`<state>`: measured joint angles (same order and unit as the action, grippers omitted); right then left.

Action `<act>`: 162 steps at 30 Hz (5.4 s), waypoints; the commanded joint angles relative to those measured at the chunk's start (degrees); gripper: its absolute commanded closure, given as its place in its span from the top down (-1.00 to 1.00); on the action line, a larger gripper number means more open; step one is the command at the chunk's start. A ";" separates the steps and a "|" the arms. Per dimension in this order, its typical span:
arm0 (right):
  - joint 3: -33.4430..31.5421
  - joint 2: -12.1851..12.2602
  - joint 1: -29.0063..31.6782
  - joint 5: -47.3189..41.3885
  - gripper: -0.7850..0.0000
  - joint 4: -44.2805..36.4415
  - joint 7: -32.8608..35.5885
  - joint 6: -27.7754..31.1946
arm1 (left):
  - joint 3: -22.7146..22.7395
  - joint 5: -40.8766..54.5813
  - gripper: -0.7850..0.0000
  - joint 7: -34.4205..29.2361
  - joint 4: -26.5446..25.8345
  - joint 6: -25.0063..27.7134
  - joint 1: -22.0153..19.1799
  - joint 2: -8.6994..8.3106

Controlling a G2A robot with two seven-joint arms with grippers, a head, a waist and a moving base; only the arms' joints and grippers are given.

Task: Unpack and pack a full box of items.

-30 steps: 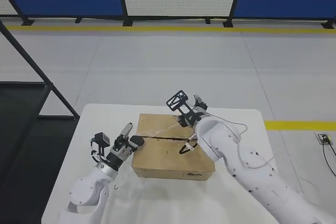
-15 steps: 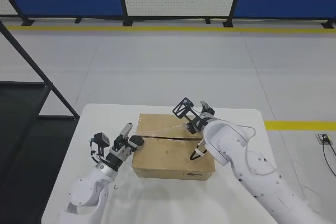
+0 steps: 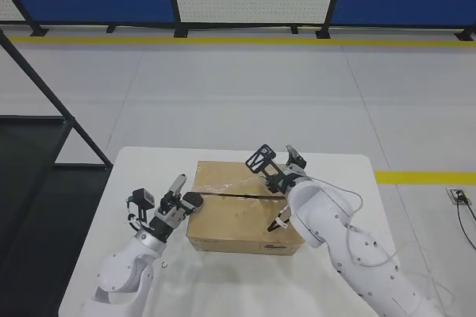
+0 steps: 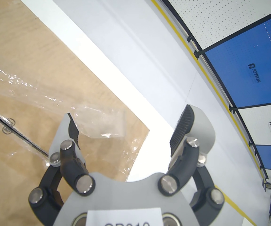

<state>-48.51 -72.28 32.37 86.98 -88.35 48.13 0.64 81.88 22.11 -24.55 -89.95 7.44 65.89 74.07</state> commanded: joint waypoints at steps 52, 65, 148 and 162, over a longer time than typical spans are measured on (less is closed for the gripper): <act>-5.55 -5.42 0.00 6.45 1.00 6.74 7.12 -2.72 | -0.04 0.25 1.00 0.11 -0.41 -0.23 0.18 -0.47; -7.11 -6.03 1.56 8.77 -0.35 6.64 5.05 -1.00 | -0.27 0.57 1.00 0.18 0.20 -0.12 -0.27 -0.50; -31.05 -5.24 -23.30 -71.29 -1.00 63.47 24.23 13.11 | -1.80 -0.03 1.00 1.79 1.44 -0.66 -2.19 -0.53; -30.25 -5.02 -20.43 -78.55 -1.00 55.63 26.04 19.72 | -1.85 0.07 1.00 1.46 1.26 -0.66 -2.12 -0.55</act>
<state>-78.76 -77.33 11.56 9.25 -31.91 73.76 20.05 80.06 22.18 -23.05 -88.64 6.74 63.77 73.52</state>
